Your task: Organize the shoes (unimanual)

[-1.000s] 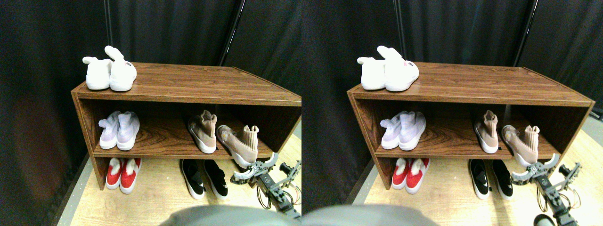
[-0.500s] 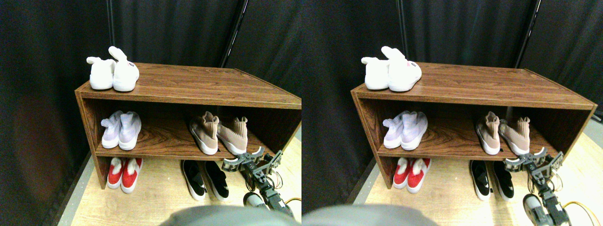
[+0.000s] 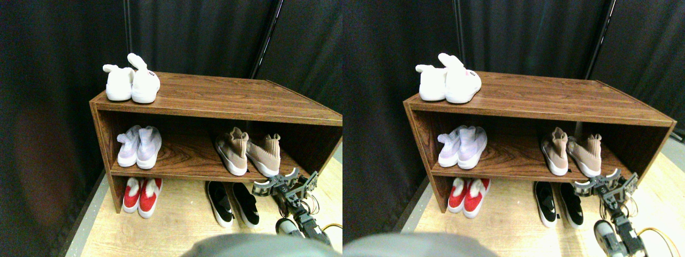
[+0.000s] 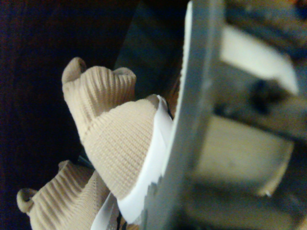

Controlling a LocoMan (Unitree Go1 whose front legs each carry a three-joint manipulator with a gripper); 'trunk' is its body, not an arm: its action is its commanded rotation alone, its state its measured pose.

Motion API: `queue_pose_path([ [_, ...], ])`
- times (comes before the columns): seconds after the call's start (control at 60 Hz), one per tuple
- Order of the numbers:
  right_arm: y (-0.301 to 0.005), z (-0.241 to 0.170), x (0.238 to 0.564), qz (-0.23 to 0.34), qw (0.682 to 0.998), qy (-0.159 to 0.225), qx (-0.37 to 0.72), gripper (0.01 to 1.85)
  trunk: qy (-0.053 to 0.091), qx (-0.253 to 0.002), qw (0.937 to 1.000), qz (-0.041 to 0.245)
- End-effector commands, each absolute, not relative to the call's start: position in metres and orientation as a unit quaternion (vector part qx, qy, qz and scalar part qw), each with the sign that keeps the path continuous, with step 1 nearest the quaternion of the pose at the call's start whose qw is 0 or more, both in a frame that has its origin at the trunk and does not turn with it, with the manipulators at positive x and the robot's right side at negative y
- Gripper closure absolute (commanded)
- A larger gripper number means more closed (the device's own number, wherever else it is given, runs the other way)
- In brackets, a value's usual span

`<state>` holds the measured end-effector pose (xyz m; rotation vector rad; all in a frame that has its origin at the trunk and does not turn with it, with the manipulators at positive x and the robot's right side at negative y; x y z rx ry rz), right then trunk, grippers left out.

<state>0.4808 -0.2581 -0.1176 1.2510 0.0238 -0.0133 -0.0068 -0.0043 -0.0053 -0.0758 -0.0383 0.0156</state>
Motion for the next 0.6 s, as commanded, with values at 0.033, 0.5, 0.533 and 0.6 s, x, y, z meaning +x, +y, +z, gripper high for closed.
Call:
queue_pose_path([
  [0.033,-0.251,-0.098,0.466,0.039,0.809,-0.006,0.586,0.05,-0.006,-0.045,0.9989,0.012],
  [0.5,-0.275,-0.073,0.403,0.087,0.814,-0.025,0.574,0.14,-0.005,-0.040,0.9992,0.001],
  [0.533,-0.278,-0.070,0.403,0.074,0.819,-0.033,0.568,0.28,-0.005,-0.040,0.9992,0.001],
  [0.6,-0.282,-0.066,0.402,0.067,0.822,-0.043,0.564,0.59,-0.007,-0.039,0.9992,-0.002],
])
